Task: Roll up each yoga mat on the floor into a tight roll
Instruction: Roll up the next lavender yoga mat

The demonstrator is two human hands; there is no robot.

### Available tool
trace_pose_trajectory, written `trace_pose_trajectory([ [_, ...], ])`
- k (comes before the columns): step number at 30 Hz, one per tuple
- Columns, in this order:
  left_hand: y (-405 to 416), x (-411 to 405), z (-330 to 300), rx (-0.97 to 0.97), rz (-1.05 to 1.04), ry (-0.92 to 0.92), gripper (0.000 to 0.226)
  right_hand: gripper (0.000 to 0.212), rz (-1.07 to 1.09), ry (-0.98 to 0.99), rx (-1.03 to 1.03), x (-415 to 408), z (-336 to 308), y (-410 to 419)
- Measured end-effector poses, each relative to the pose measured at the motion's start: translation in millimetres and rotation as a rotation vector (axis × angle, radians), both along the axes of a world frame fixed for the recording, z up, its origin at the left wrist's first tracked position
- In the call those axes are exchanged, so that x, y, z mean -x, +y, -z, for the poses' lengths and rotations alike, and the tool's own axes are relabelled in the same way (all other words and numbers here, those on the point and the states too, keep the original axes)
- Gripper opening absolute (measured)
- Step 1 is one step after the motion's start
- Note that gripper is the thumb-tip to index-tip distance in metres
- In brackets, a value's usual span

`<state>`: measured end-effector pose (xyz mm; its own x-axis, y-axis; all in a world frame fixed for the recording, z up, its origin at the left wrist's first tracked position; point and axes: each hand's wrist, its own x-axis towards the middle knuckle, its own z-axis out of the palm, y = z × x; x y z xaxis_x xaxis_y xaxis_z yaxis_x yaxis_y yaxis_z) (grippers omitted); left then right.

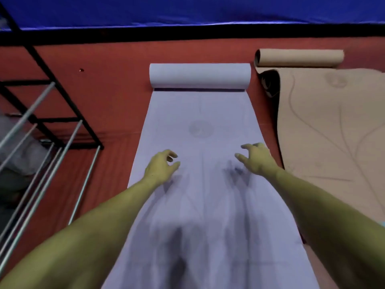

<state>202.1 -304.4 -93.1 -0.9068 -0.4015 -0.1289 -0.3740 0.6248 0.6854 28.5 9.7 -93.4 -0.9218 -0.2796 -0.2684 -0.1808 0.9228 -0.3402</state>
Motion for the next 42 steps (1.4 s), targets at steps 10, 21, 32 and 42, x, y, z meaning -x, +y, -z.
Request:
trace_pose_trajectory([
  [10, 142, -186, -122, -0.032, 0.137, 0.01, 0.007, 0.039, -0.138, 0.0, 0.122, -263, -133, 53],
  [21, 177, -328, -18, 0.741, 0.633, -0.149, 0.026, 0.053, -0.403, 0.186, -0.333, -422, 1, 102],
  [32, 160, -324, -2, 0.594, 0.543, -0.474, 0.046, 0.052, -0.387, 0.167, -0.226, -425, 33, 98],
  [42, 158, -332, 10, 0.49, 0.441, -0.494, 0.052, 0.055, -0.348, -0.044, -0.231, -423, 17, 104],
])
